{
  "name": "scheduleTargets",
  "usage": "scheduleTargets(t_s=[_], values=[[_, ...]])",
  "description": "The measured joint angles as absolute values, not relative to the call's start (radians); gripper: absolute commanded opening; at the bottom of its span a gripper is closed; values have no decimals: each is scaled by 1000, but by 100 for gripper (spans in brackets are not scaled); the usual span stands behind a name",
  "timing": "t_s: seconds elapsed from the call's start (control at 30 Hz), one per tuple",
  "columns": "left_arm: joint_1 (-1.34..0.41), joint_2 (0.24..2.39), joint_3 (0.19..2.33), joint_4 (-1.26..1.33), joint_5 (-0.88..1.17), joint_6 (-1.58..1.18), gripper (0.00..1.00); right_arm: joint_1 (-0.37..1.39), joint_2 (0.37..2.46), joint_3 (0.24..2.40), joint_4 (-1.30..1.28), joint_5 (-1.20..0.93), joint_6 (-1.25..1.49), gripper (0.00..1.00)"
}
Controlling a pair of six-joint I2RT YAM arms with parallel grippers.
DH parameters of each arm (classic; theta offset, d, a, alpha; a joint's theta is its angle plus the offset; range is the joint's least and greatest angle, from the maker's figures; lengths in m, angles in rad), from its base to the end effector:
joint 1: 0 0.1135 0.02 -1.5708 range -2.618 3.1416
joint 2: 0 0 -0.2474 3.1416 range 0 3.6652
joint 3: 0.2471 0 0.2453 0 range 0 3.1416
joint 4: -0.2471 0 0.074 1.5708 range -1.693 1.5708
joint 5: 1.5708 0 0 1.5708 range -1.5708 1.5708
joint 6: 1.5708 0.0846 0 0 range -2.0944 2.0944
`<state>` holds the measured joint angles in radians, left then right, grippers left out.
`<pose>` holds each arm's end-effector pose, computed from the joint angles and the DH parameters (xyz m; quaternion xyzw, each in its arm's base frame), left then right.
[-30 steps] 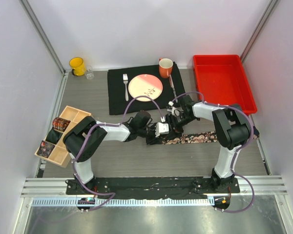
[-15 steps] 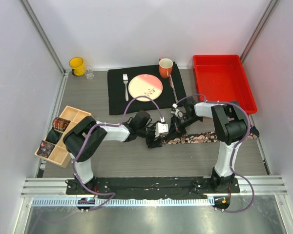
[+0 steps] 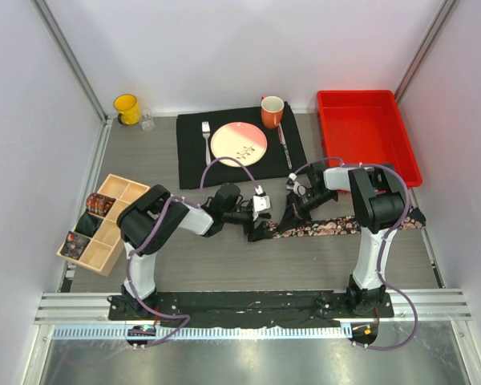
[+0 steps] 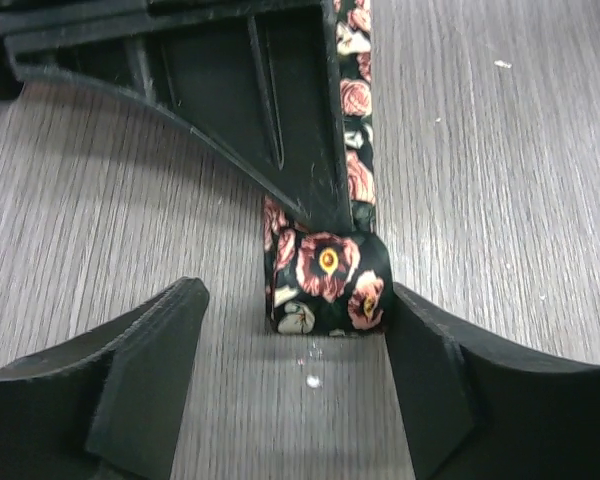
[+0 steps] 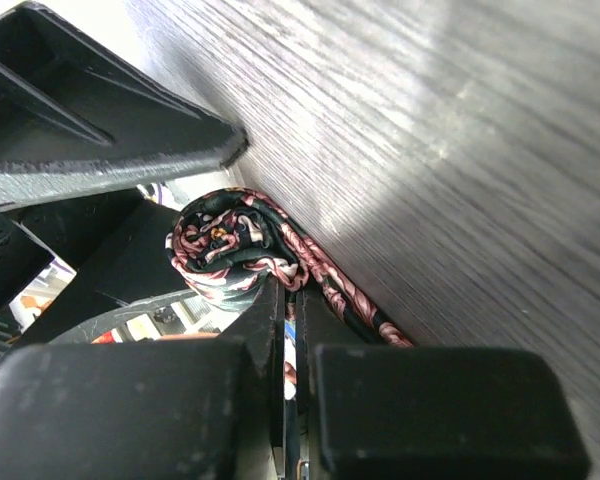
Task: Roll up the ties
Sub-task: Roll the tie at the center of the board.
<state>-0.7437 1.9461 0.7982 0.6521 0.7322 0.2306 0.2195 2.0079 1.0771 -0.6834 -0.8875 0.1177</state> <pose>0.2439 -0.3012 0.0863 0.5374 0.6230 -0.4187 0.3844 0.2877 0.1314 0.0554 0.0366 -0.9022 -0.4198 0.0913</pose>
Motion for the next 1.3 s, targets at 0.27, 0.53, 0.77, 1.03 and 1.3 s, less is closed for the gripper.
scheduleTargets(t_s=[0.27,0.53,0.77,1.03,1.3], values=[[-756,1963,801,664,766,283,32,222,2025,1098,-686,-900,107,3],[-757,1862,801,434,708,403,17,246,2016,1105,-699,-910,112,40],[-760,1834,832,297,686,439,15,244,1908,1098,-719,-888,90,55],[-768,1834,864,233,669,447,16,313,1898,1096,-666,-881,149,44],[-772,1834,866,226,657,449,50,319,1955,1119,-690,-896,133,1]])
